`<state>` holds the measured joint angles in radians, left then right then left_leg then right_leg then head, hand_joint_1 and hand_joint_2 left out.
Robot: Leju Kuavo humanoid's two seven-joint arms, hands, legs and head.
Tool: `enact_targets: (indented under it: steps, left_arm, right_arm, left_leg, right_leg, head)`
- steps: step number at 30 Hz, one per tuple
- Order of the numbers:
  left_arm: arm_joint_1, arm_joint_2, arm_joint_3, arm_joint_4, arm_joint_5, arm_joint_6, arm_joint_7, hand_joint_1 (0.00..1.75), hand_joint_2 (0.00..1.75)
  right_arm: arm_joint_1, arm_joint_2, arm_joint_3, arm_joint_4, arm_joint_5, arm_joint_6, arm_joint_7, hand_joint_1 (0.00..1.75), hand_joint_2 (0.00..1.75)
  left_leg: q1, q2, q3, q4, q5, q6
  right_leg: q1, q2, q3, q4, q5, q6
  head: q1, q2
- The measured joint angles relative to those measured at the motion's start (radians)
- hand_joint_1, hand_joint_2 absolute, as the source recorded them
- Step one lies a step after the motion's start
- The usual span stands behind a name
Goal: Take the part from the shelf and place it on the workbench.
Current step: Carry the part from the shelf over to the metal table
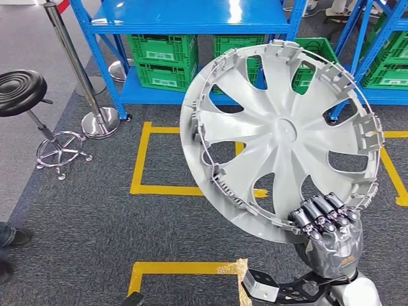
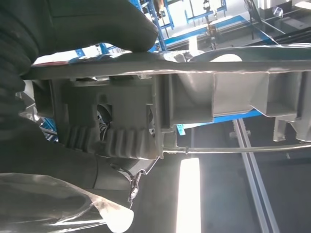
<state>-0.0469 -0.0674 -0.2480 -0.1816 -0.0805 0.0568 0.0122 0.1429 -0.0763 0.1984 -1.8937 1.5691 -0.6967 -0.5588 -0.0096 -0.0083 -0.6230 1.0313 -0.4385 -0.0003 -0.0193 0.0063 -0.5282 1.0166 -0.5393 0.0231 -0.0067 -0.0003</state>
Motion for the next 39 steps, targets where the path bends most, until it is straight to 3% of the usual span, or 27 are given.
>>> enact_targets:
  steps: [20, 24, 27, 29, 31, 32, 33, 34, 35, 37, 39]
  left_arm:
    - [-0.002, 0.014, 0.000, 0.000, -0.004, -0.026, 0.000, 0.00, 1.75]
    - [-0.002, 0.022, 0.000, 0.000, -0.004, -0.026, 0.000, 0.00, 1.75]
    - [-0.003, 0.025, 0.000, 0.000, -0.005, -0.026, 0.000, 0.00, 1.75]
    - [-0.004, 0.025, 0.000, 0.000, -0.006, -0.026, 0.000, 0.00, 1.75]
    - [-0.004, 0.024, 0.000, 0.000, -0.006, -0.026, 0.000, 0.00, 1.75]
    - [-0.004, 0.023, 0.000, 0.000, -0.006, -0.026, 0.000, 0.00, 1.75]
    - [-0.004, 0.023, 0.000, 0.000, -0.006, -0.026, 0.000, 0.00, 1.75]
    - [-0.004, 0.023, 0.000, 0.000, -0.006, -0.026, 0.000, 0.00, 1.75]
    - [-0.005, 0.022, 0.000, 0.000, -0.006, -0.026, 0.000, 0.00, 1.75]
    - [-0.004, 0.021, 0.000, 0.000, -0.006, -0.026, 0.000, 0.00, 1.75]
    - [-0.003, 0.021, 0.000, 0.000, -0.007, -0.026, 0.000, 0.00, 1.75]
  right_arm:
    - [-0.041, 0.008, 0.096, 0.011, 0.000, 0.000, 0.082, 1.75, 1.75]
    - [-0.056, 0.010, 0.127, 0.018, 0.000, 0.000, 0.104, 1.75, 1.75]
    - [-0.059, 0.010, 0.141, 0.019, 0.000, 0.000, 0.113, 1.75, 1.75]
    - [-0.063, 0.010, 0.144, 0.019, -0.001, 0.000, 0.112, 1.75, 1.75]
    - [-0.065, 0.010, 0.145, 0.019, -0.001, 0.000, 0.108, 1.75, 1.75]
    - [-0.065, 0.010, 0.146, 0.019, 0.000, 0.000, 0.106, 1.75, 1.75]
    - [-0.065, 0.010, 0.146, 0.019, 0.000, 0.000, 0.104, 1.75, 1.75]
    - [-0.065, 0.010, 0.147, 0.020, -0.001, 0.000, 0.104, 1.75, 1.75]
    - [-0.065, 0.010, 0.147, 0.020, -0.001, 0.000, 0.103, 1.75, 1.75]
    - [-0.067, 0.010, 0.147, 0.020, -0.001, 0.000, 0.099, 1.75, 1.75]
    - [-0.070, 0.010, 0.147, 0.020, -0.001, 0.000, 0.092, 1.75, 1.75]
  left_leg:
    - [-0.001, 0.000, 0.001, 0.003, 0.004, 0.014]
    - [-0.004, 0.000, 0.001, 0.007, 0.000, 0.021]
    - [0.001, 0.005, 0.010, -0.007, 0.003, 0.033]
    - [0.006, 0.014, 0.017, -0.022, 0.008, 0.043]
    - [0.005, 0.025, 0.019, -0.024, 0.008, 0.047]
    - [0.004, 0.031, 0.019, -0.024, 0.007, 0.047]
    - [0.004, 0.038, 0.019, -0.023, 0.006, 0.047]
    - [0.004, 0.044, 0.019, -0.022, 0.005, 0.046]
    - [0.004, 0.050, 0.020, -0.021, 0.004, 0.043]
    - [0.002, 0.061, 0.021, -0.014, -0.001, 0.034]
    - [0.000, 0.072, 0.023, -0.008, -0.005, 0.020]
  right_leg:
    - [-0.001, 0.000, 0.006, -0.012, 0.010, 0.016]
    - [-0.003, 0.000, 0.005, -0.013, 0.010, 0.020]
    - [-0.004, 0.002, 0.000, -0.012, 0.004, 0.030]
    - [-0.002, 0.001, -0.025, 0.044, -0.033, 0.033]
    - [-0.002, 0.000, -0.091, 0.171, -0.096, 0.034]
    - [-0.002, 0.000, -0.123, 0.228, -0.116, 0.035]
    - [-0.002, -0.001, -0.141, 0.257, -0.117, 0.035]
    - [-0.002, -0.004, -0.140, 0.246, -0.098, 0.035]
    - [-0.002, -0.010, -0.118, 0.194, -0.063, 0.034]
    - [0.000, -0.046, -0.055, 0.060, 0.001, 0.028]
    - [0.003, -0.063, -0.028, -0.002, 0.024, 0.015]
  head:
    - [-0.001, 0.000]
    - [-0.001, 0.000]
    - [-0.001, 0.000]
    - [0.001, 0.000]
    - [0.001, 0.000]
    - [0.001, 0.000]
    - [0.001, 0.000]
    - [0.001, 0.000]
    - [0.001, 0.000]
    - [0.001, 0.000]
    - [-0.001, 0.000]
